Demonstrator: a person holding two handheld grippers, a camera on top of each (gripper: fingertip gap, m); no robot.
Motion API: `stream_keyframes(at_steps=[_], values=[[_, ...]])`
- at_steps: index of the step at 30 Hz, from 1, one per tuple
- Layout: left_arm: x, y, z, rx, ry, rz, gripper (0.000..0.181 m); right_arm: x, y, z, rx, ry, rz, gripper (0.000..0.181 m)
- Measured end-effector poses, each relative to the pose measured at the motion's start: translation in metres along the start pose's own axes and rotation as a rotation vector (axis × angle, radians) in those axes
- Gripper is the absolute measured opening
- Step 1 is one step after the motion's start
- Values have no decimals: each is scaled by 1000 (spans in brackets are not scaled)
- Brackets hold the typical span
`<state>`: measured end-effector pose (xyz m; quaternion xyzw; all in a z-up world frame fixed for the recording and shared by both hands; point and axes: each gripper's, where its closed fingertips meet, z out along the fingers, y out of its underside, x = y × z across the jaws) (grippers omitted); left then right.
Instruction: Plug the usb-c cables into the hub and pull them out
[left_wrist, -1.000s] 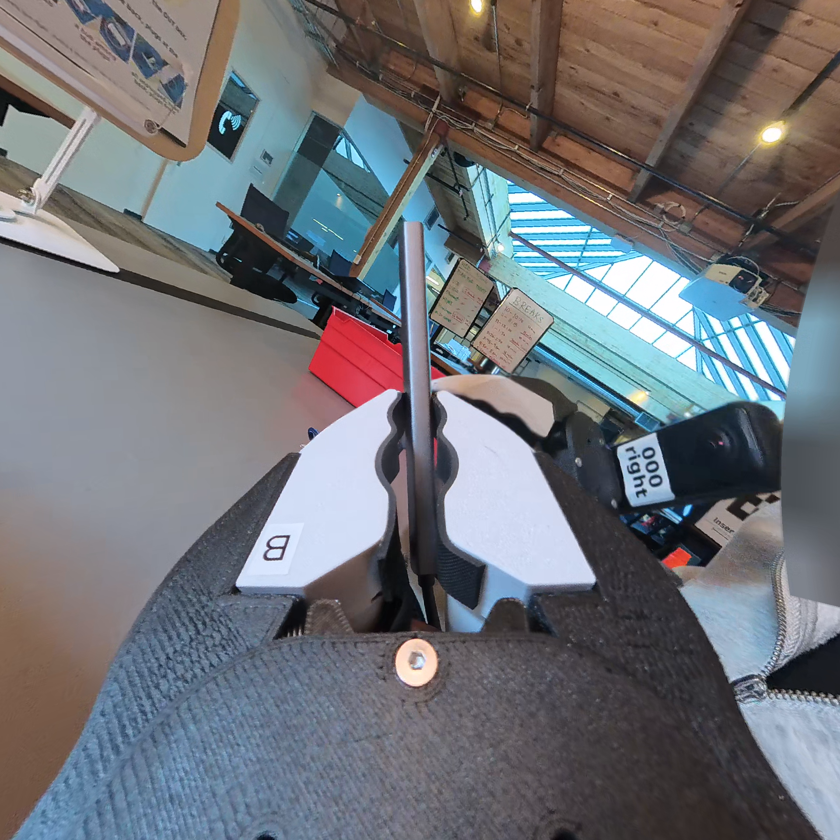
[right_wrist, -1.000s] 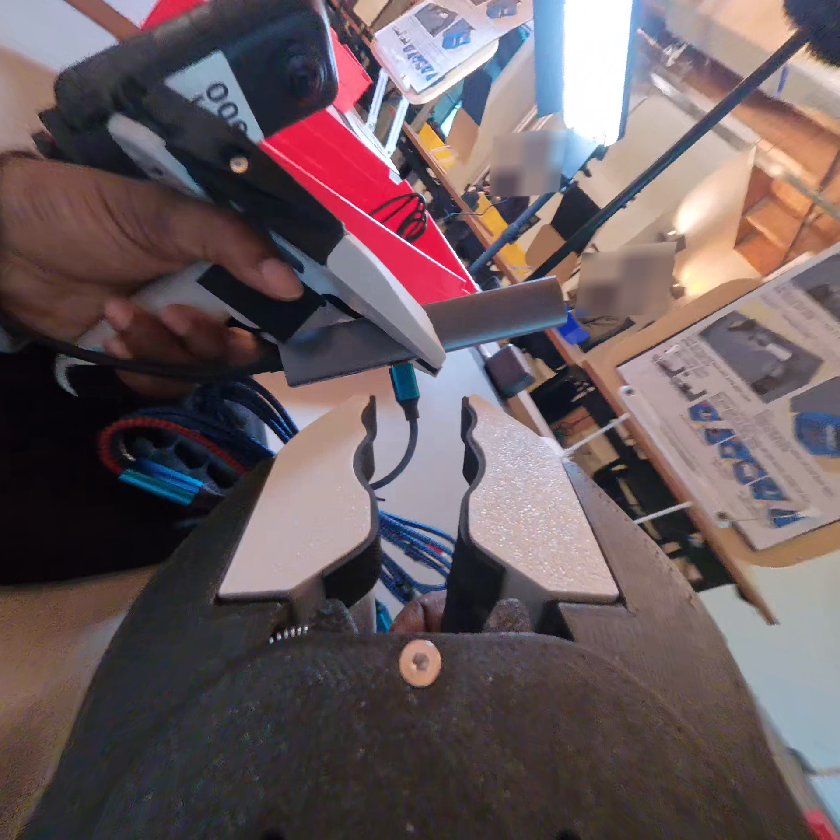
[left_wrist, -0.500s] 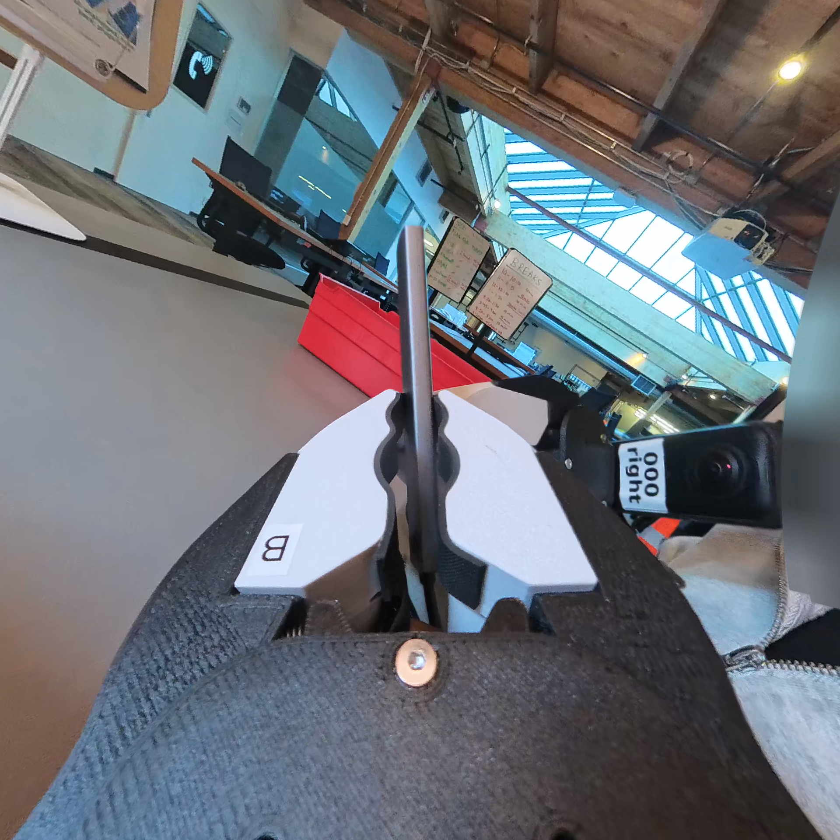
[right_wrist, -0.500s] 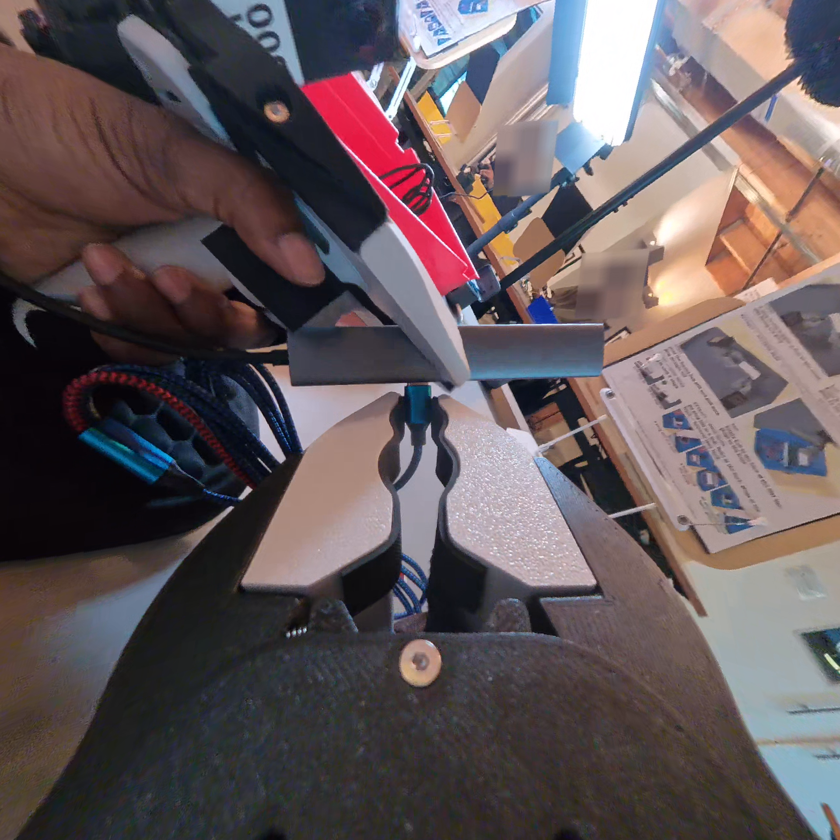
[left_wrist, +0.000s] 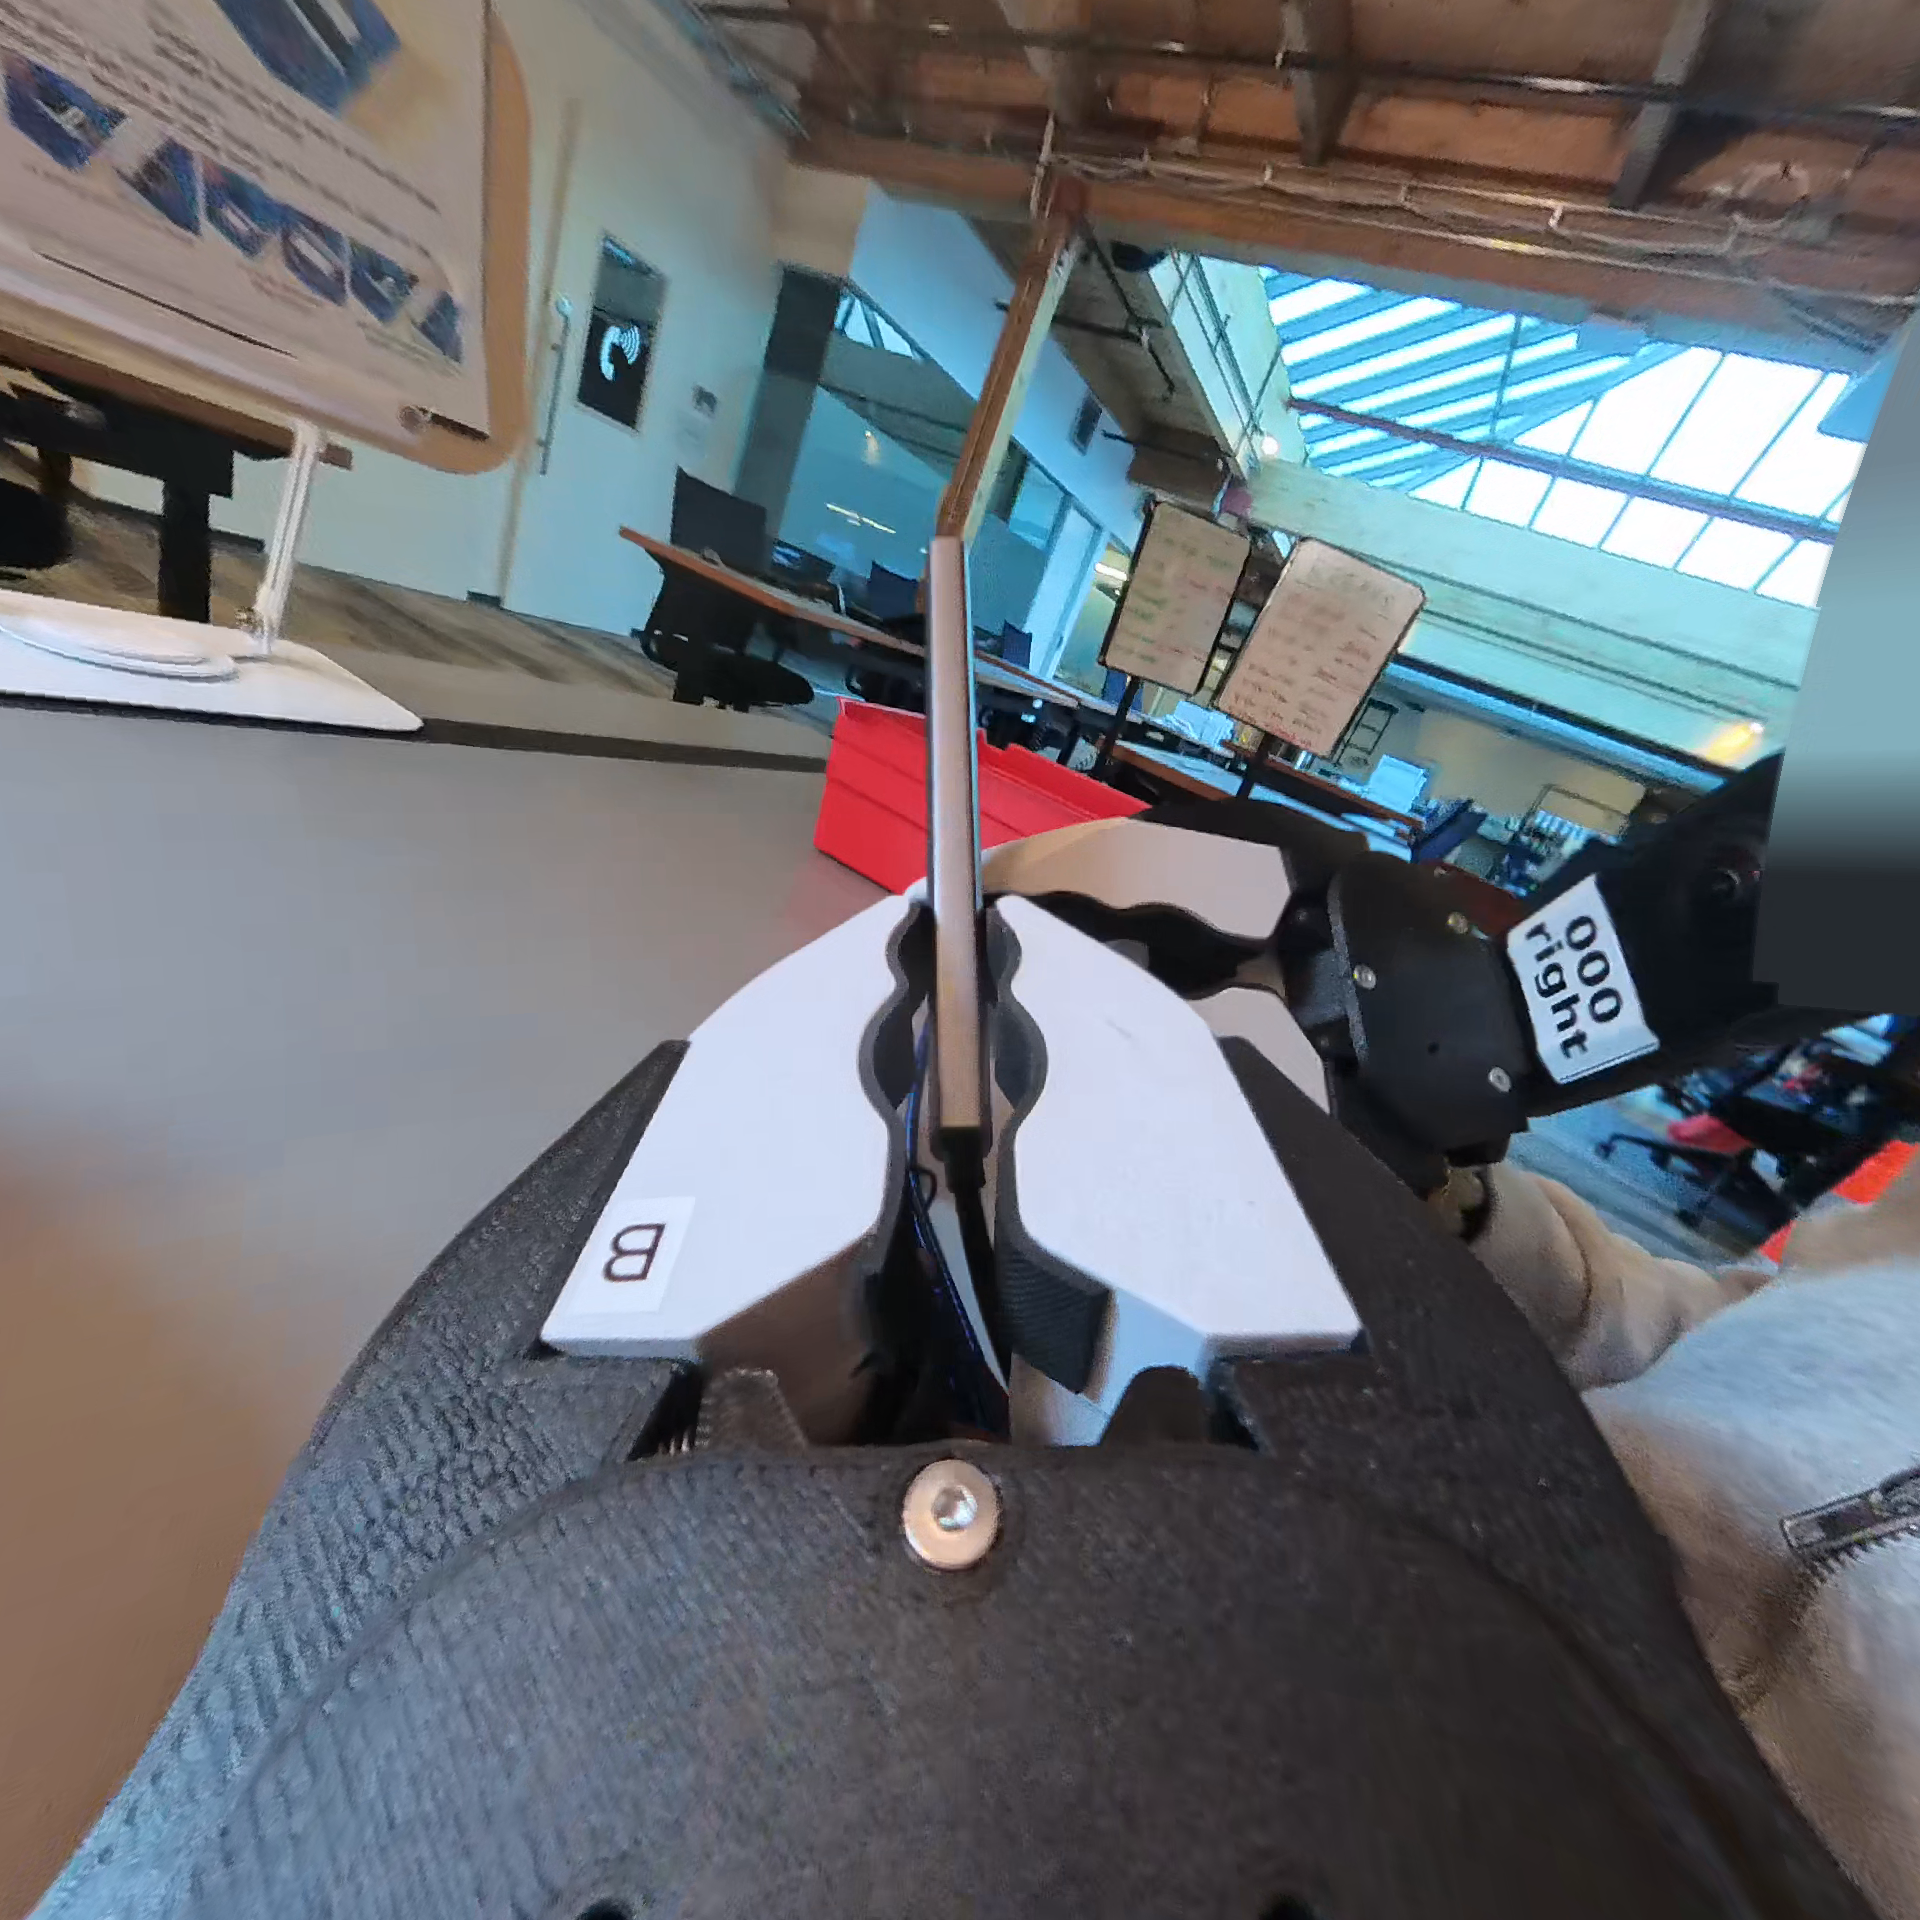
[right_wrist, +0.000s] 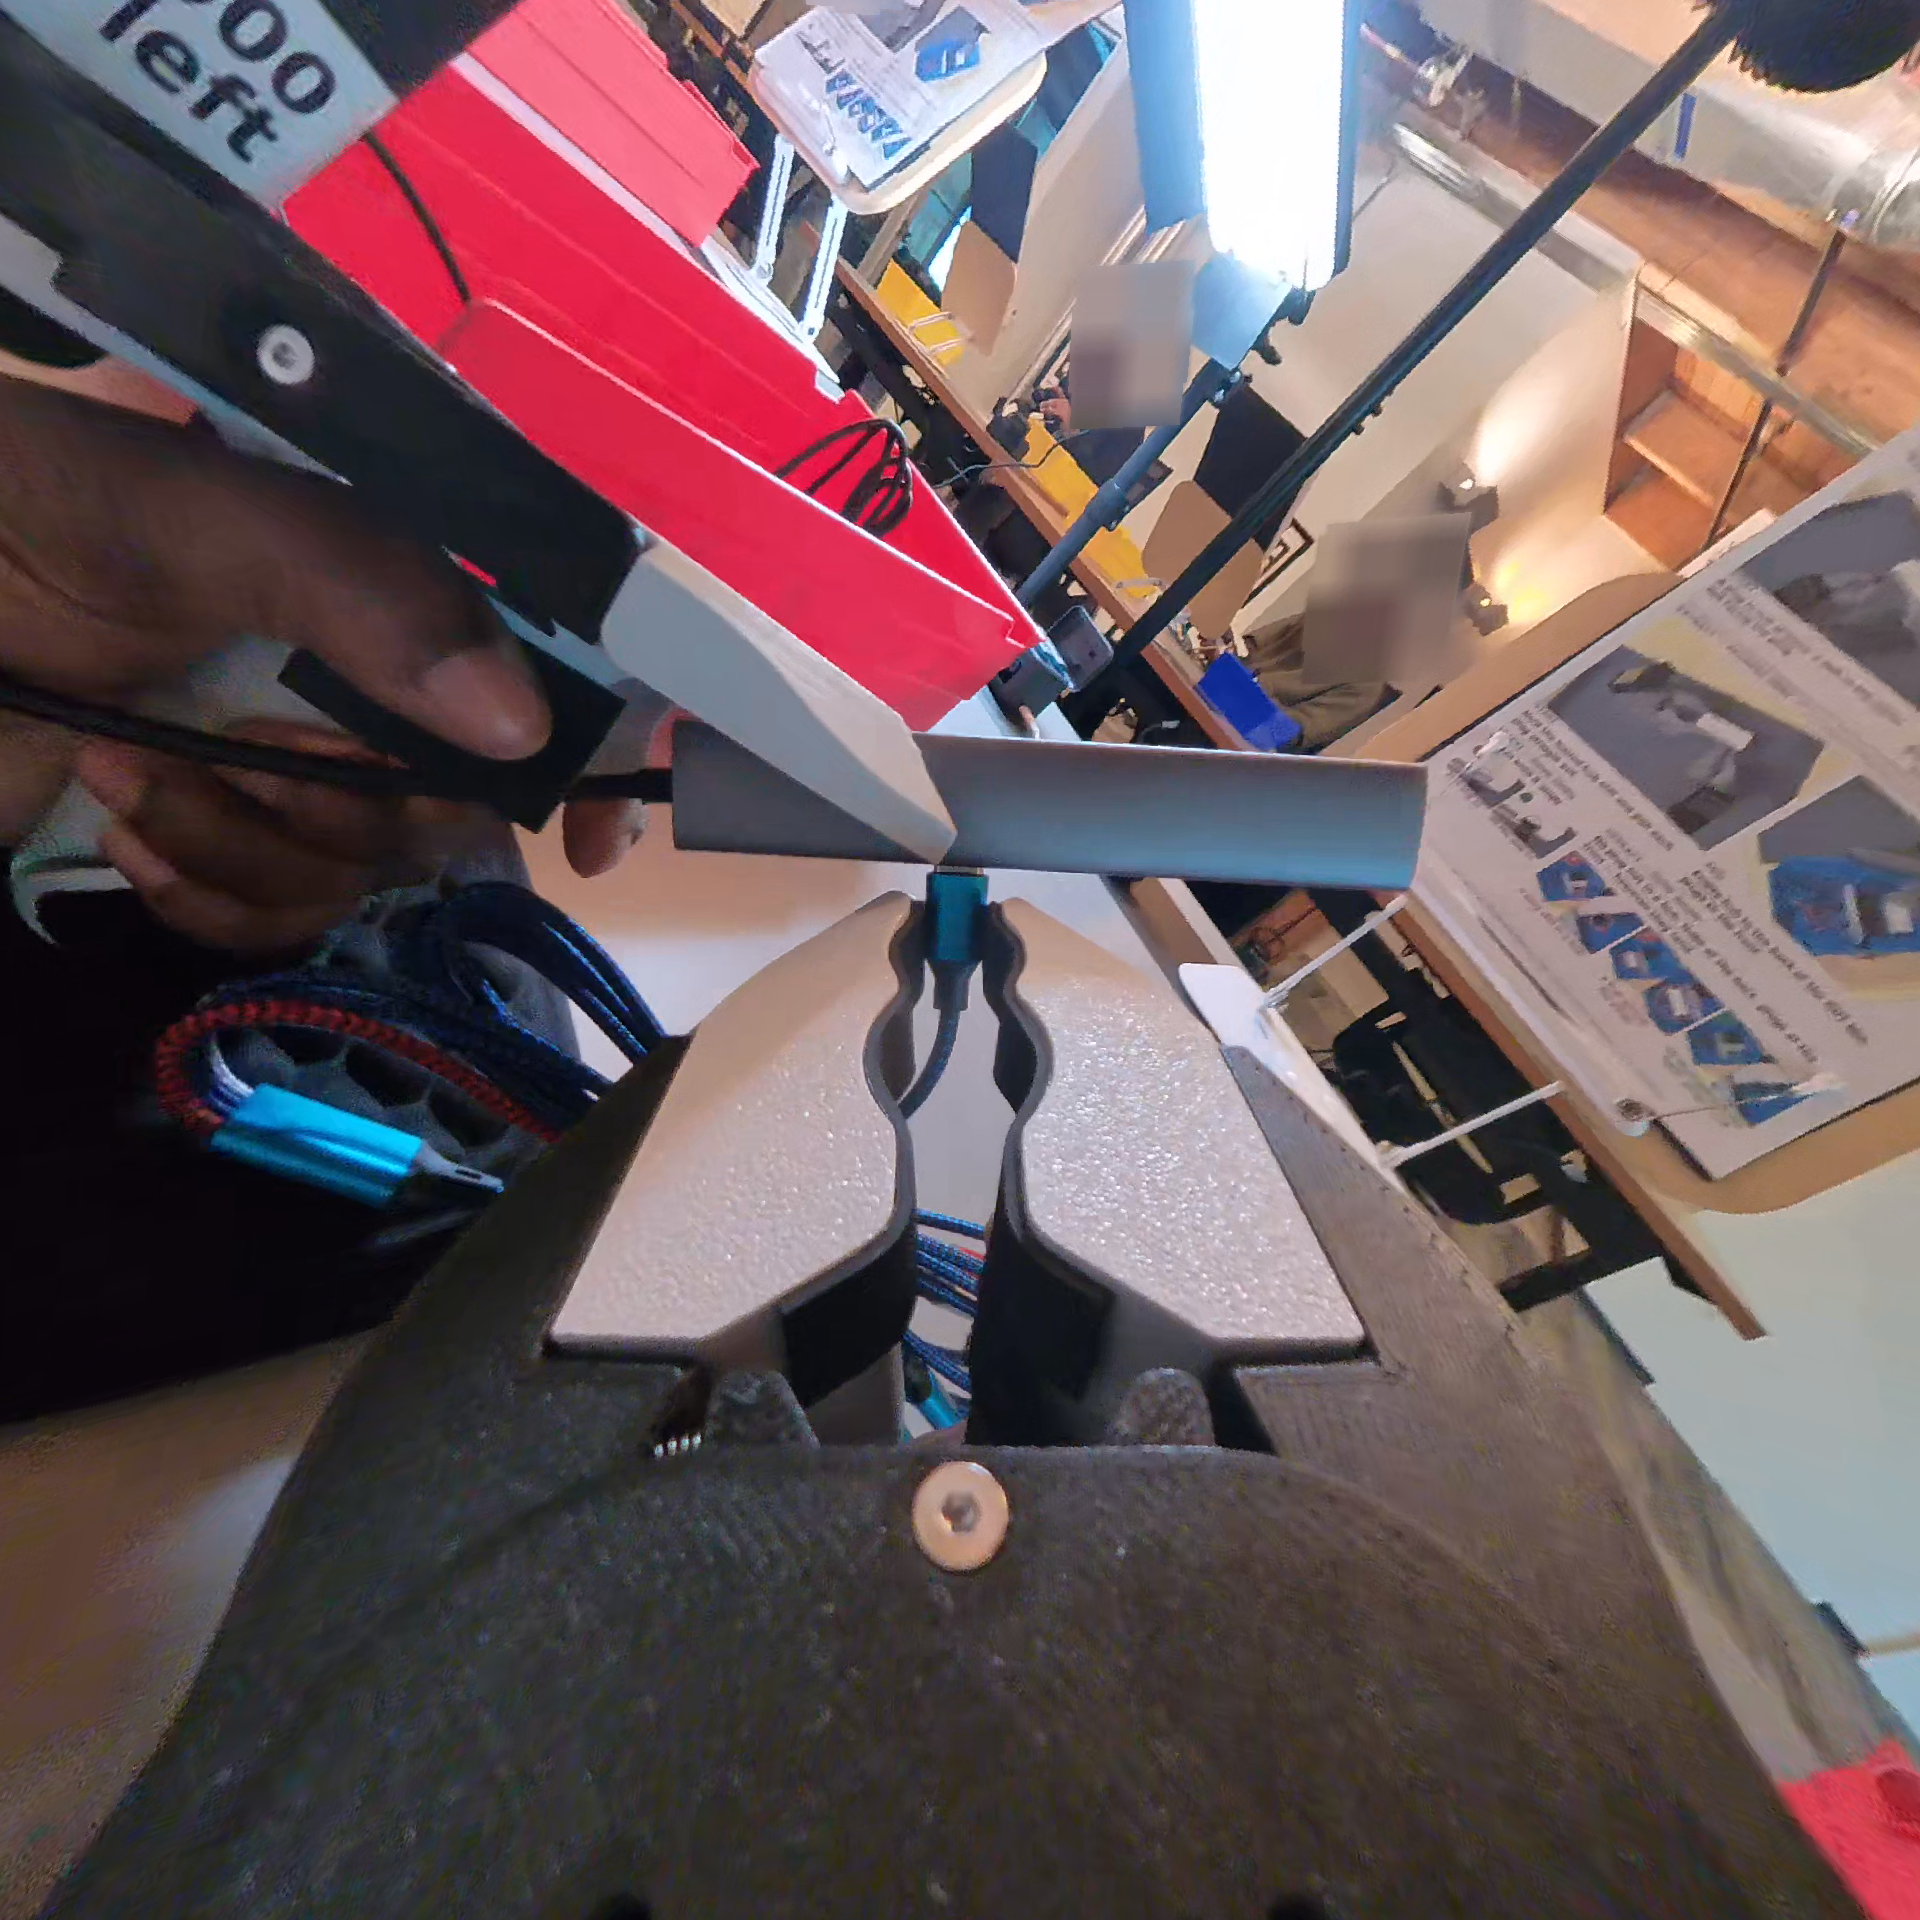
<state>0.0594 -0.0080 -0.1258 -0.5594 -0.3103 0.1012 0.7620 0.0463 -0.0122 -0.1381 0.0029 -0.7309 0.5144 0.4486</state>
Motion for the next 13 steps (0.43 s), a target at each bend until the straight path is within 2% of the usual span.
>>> stream_keyframes(at_steps=[4,10,11,13], values=[[-3,-1,-1,12,-42,39,8,-1,1,2,-15,-15,44,11],[1,-7,-6,61,-87,152,8,-7,-4,1,-17,-55,443,11],[2,-8,-6,66,-86,162,8,-7,-4,0,-13,-69,451,11],[2,-5,-4,45,-70,148,8,-4,-1,-1,-29,-75,244,11]])
